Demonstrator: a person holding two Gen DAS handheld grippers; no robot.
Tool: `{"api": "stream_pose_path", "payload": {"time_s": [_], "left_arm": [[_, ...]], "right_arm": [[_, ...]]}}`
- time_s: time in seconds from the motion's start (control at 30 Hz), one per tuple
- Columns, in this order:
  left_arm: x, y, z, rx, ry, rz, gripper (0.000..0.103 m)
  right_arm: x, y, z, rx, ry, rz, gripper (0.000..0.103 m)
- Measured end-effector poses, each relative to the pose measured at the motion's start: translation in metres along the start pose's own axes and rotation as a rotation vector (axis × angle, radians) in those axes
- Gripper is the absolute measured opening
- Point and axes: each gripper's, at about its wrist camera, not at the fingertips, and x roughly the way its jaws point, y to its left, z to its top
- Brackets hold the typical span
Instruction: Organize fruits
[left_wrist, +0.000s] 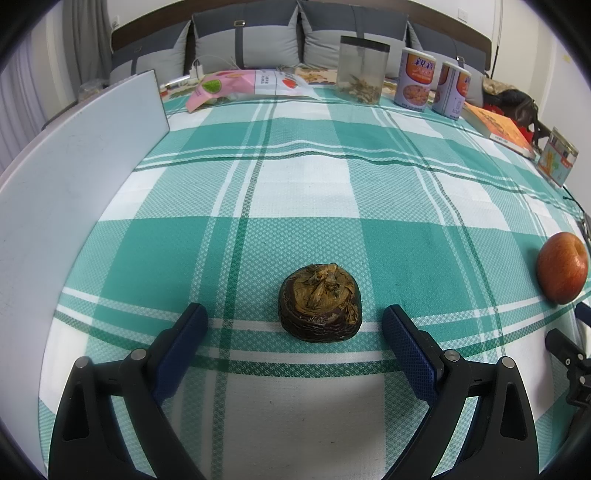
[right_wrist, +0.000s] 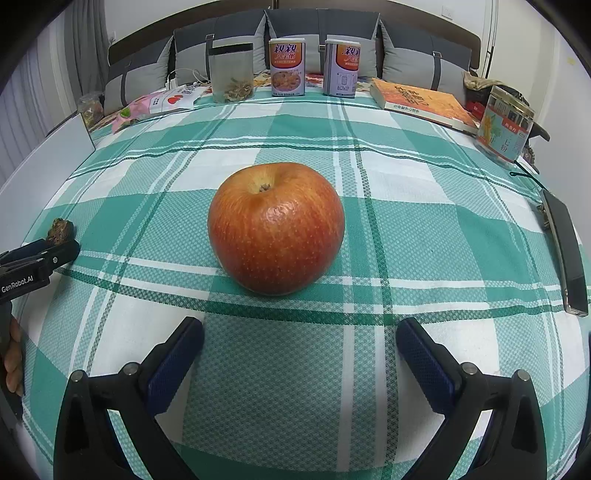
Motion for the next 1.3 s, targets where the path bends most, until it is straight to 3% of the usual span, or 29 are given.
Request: {"api": "stream_pose_path", "payload": {"time_s": [1.07,1.17,1.3], "left_arm": [[0.000,0.001,0.000,-0.004,0.000,-0.008,0.097],[-0.003,0.003,-0.002,-0.009,-0.001,-0.049,0.097],[-0.014,0.011,-0.006,-0.002,0.009,-0.169,0.096]], "right_arm": [[0.000,-0.001,0.000,0.001,-0.001,0.002,0.103],[0.000,-0.001,0.000,0.002,-0.001,0.003,0.103],[0.000,-0.002,0.000,0.004,-0.002,0.006,0.103]]}}
